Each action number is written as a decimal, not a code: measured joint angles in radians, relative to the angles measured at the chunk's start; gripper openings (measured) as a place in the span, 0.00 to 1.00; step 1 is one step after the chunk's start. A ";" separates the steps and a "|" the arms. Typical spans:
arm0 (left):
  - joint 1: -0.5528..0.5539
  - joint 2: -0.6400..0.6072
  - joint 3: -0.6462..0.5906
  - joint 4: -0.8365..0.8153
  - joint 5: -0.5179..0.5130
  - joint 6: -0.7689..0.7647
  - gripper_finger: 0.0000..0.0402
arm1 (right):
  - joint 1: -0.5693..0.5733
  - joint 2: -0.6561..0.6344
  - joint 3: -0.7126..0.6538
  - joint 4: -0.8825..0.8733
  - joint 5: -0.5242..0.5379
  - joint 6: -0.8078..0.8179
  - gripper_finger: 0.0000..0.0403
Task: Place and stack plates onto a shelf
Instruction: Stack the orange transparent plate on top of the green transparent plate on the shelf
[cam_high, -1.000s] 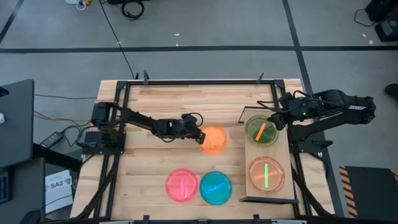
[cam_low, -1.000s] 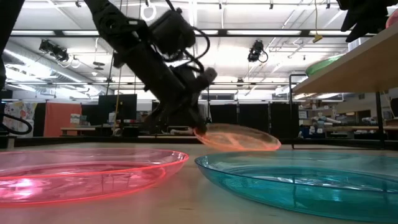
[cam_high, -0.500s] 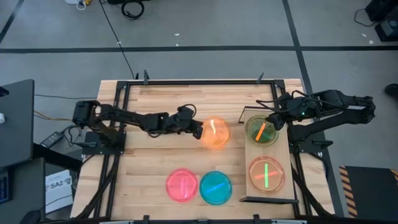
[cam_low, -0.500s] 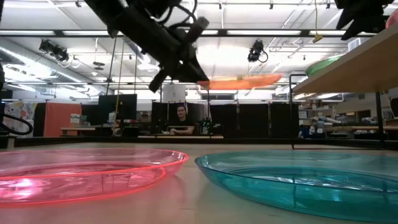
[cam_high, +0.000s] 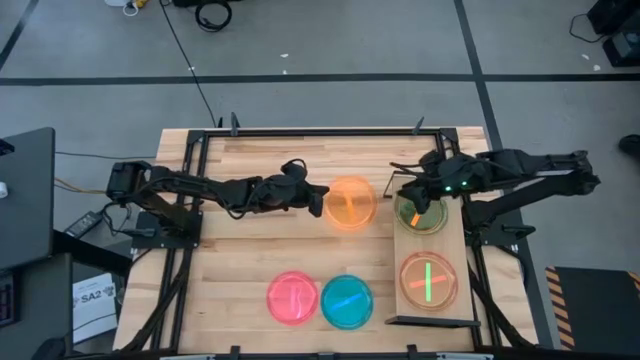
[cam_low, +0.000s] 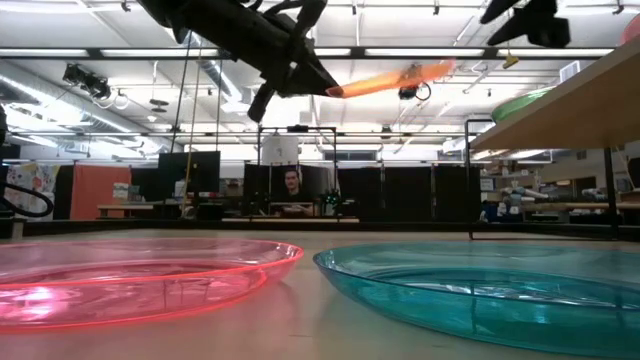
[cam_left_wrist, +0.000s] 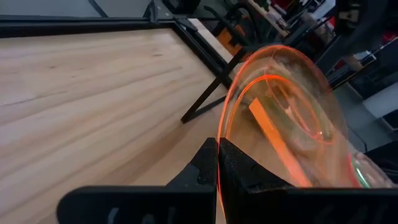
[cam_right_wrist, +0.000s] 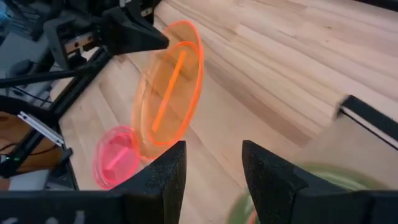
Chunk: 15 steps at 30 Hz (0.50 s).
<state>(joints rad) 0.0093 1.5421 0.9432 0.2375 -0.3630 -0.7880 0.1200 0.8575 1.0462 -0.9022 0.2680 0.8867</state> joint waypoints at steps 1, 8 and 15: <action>0.000 0.000 0.000 -0.001 0.000 0.000 0.01 | 0.000 0.017 0.000 0.013 0.000 0.000 0.40; 0.000 0.000 0.000 0.000 0.000 0.000 0.01 | 0.000 0.124 0.000 0.040 0.000 0.000 0.40; 0.000 0.000 0.000 0.002 0.000 -0.001 0.01 | 0.000 0.212 0.000 0.082 0.000 -0.004 0.40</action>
<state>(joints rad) 0.0093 1.5421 0.9432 0.2394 -0.3627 -0.7887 0.1200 1.0700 1.0462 -0.8206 0.2680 0.8828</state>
